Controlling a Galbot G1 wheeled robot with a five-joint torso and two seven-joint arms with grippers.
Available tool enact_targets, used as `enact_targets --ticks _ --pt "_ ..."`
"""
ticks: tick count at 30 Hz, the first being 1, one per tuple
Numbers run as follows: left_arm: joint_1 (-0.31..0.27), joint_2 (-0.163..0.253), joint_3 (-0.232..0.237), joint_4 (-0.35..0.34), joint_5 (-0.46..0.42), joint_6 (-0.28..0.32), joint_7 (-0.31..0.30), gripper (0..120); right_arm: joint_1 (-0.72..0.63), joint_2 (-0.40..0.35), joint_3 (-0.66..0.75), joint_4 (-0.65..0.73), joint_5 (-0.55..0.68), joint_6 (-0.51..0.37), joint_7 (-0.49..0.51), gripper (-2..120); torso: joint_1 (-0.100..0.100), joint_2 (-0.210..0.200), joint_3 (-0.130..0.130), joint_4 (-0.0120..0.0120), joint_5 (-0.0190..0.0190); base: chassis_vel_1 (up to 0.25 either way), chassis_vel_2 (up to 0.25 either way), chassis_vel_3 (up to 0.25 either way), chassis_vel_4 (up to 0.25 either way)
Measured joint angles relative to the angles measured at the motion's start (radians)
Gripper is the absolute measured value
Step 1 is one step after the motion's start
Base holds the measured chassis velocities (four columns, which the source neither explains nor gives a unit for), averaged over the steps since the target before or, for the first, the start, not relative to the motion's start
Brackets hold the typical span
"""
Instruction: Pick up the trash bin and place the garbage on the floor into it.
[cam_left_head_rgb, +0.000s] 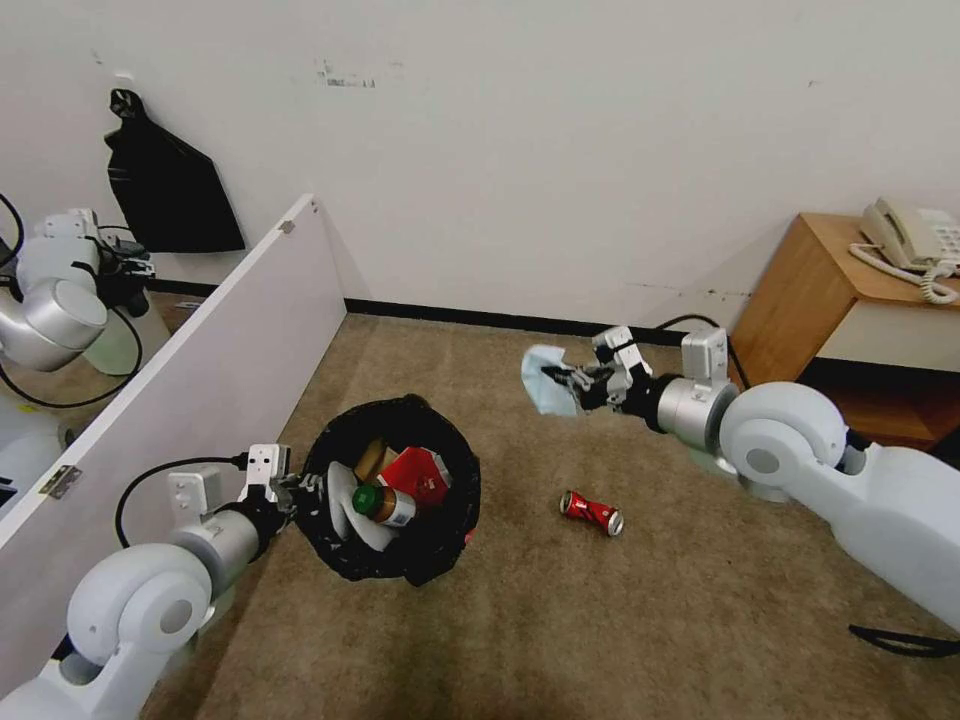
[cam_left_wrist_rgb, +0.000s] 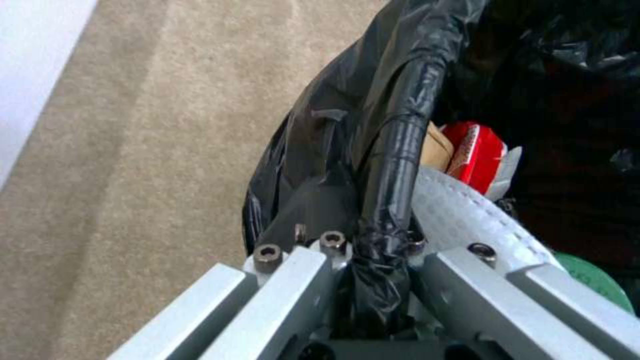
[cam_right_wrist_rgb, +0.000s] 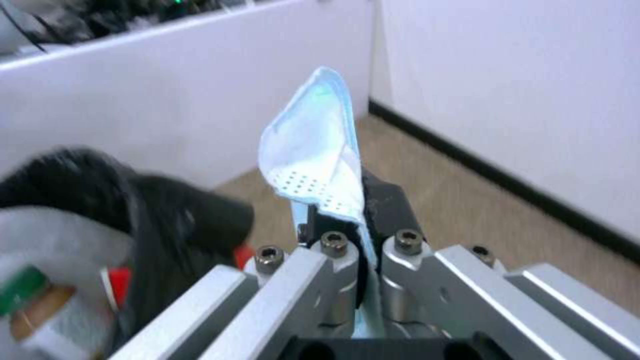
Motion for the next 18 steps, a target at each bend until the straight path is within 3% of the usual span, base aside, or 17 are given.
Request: enact_targets --ticks 6,12,18 --pt "-0.023 0.023 0.025 0.005 -0.037 0.004 -0.011 0 0.008 0.028 -0.002 0.017 -0.045 0.053 -0.014 0 0.000 0.000 0.000 0.0000 0.0000 0.000 0.000 0.000 0.000" --pt "-0.048 0.077 0.065 0.034 -0.046 0.005 -0.011 0 0.023 0.076 -0.008 0.018 -0.104 0.119 -0.071 0 0.000 0.000 0.000 0.0001 0.0000 0.000 0.000 0.000 0.000" --pt "-0.059 0.092 0.082 0.041 -0.058 0.005 -0.016 0 0.034 0.090 -0.014 0.028 -0.123 0.153 -0.112 0 0.000 0.000 0.000 0.0001 -0.0002 0.000 0.000 0.000 0.000"
